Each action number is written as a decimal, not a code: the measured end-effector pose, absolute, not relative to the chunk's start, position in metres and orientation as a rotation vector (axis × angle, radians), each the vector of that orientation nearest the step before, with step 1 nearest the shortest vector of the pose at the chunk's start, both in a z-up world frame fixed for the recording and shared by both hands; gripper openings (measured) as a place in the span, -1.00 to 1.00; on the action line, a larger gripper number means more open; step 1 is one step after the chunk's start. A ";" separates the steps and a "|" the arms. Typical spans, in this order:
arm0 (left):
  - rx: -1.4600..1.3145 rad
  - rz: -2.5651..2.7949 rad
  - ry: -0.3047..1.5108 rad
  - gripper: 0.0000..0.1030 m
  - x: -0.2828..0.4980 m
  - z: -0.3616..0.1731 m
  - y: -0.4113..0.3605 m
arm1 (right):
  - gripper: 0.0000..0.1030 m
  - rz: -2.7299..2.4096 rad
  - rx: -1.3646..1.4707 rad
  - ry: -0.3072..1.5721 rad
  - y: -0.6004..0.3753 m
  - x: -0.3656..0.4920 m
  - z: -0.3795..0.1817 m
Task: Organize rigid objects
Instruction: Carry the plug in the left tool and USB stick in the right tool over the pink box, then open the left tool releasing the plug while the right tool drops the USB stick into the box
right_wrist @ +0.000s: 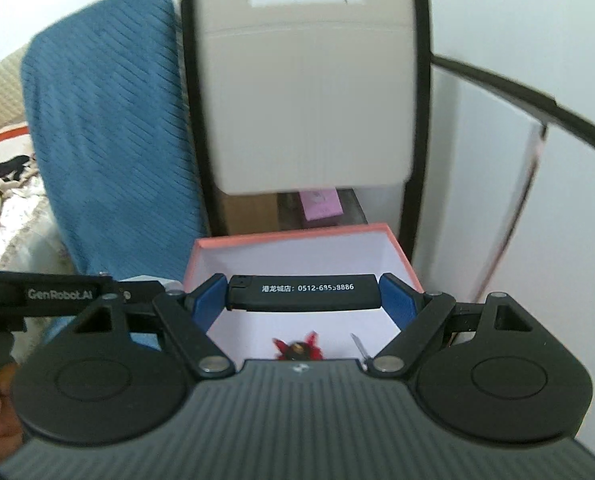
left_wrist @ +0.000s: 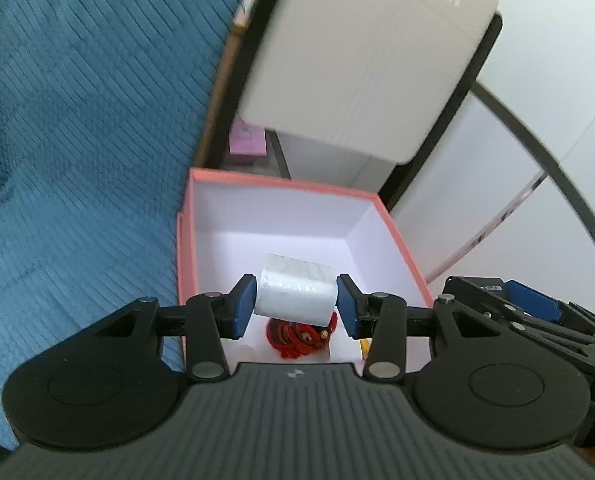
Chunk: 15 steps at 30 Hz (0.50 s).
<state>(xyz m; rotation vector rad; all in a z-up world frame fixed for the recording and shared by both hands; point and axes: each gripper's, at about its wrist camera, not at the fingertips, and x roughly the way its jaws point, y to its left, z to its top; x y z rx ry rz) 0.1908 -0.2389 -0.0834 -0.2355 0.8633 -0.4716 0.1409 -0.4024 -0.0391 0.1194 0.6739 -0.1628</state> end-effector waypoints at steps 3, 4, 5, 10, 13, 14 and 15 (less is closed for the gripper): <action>-0.220 -0.473 0.896 -0.04 0.194 -0.098 -0.259 | 0.64 -0.174 0.133 0.711 -0.421 0.141 -0.053; -0.217 -0.471 0.908 -0.04 0.195 -0.103 -0.265 | 0.64 -0.175 0.138 0.724 -0.426 0.140 -0.057; -0.213 -0.471 0.919 -0.04 0.196 -0.108 -0.270 | 0.64 -0.174 0.142 0.738 -0.431 0.140 -0.062; -0.184 -0.463 0.964 -0.03 0.202 -0.132 -0.296 | 0.64 -0.176 0.161 0.823 -0.454 0.141 -0.095; -0.171 -0.456 0.991 -0.04 0.206 -0.143 -0.304 | 0.64 -0.169 0.180 0.869 -0.465 0.143 -0.114; -0.166 -0.453 0.998 -0.04 0.208 -0.147 -0.306 | 0.64 -0.165 0.185 0.879 -0.467 0.143 -0.119; -0.160 -0.451 1.006 -0.04 0.210 -0.150 -0.308 | 0.64 -0.161 0.188 0.889 -0.469 0.143 -0.125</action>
